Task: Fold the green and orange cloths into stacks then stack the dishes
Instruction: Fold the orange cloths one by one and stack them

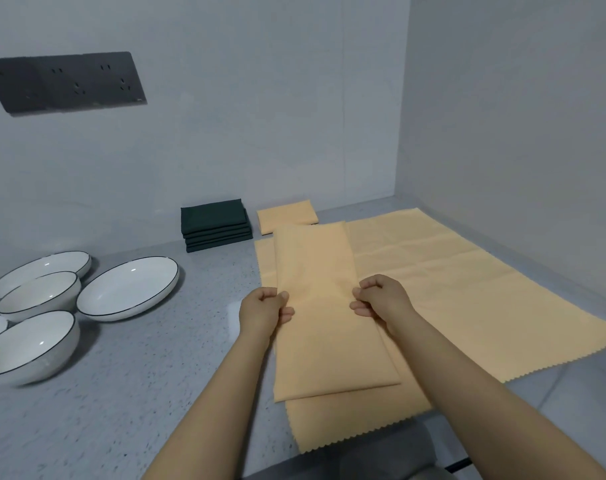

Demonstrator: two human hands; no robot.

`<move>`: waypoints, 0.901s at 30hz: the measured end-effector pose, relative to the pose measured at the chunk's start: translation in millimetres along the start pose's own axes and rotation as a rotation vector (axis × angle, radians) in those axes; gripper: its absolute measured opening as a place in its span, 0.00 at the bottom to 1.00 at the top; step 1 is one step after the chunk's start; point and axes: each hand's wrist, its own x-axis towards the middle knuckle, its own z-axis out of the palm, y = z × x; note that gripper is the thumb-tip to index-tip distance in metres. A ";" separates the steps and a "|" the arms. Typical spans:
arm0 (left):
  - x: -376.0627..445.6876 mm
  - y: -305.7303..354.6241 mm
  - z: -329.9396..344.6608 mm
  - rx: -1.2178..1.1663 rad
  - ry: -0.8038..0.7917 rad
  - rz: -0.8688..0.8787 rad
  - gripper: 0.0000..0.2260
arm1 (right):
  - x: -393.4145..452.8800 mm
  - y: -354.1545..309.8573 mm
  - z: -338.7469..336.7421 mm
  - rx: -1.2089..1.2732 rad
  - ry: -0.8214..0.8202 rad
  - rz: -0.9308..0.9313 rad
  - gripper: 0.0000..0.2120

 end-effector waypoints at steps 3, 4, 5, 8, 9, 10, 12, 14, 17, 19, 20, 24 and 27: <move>-3.7 6.1 -5.8 -0.077 -0.072 -0.025 0.05 | -5.1 -6.6 -4.9 0.043 -0.076 -0.001 0.03; -4.7 7.2 -7.5 -0.109 -0.090 -0.042 0.06 | -6.9 -8.6 -6.1 0.066 -0.095 0.017 0.06; -6.5 9.0 -8.9 -0.152 -0.102 -0.063 0.09 | -8.3 -10.4 -7.9 0.097 -0.111 0.038 0.09; -10.0 10.2 -11.9 -0.258 -0.124 -0.096 0.16 | -10.7 -12.3 -13.2 0.161 -0.143 0.070 0.18; -11.9 9.9 -13.0 -0.243 -0.127 -0.092 0.17 | -11.5 -12.4 -14.8 0.151 -0.143 0.064 0.20; -14.6 9.5 -14.4 -0.232 -0.127 -0.089 0.18 | -13.9 -12.1 -15.8 0.139 -0.141 0.054 0.21; -17.7 9.2 -16.3 -0.200 -0.120 -0.080 0.18 | -14.9 -11.6 -15.9 0.125 -0.124 0.039 0.21; -21.1 9.4 -18.4 -0.116 -0.101 -0.062 0.16 | -15.3 -9.6 -15.9 0.111 -0.111 0.023 0.18; -25.5 6.5 -22.7 0.129 -0.120 0.032 0.12 | -17.3 -2.5 -15.9 0.031 -0.147 -0.013 0.09; -31.2 2.9 -26.1 0.262 -0.184 0.124 0.09 | -19.8 1.3 -15.8 -0.050 -0.173 -0.055 0.03; -33.3 1.7 -26.3 0.316 -0.210 0.159 0.08 | -20.5 2.1 -15.6 -0.095 -0.173 -0.076 0.04; -38.7 -5.2 -24.5 0.534 -0.244 0.294 0.09 | -24.2 0.9 -12.1 -0.319 -0.157 -0.144 0.13; -39.3 -9.2 -21.9 0.611 -0.245 0.339 0.12 | -23.0 1.2 -10.8 -0.498 -0.161 -0.194 0.14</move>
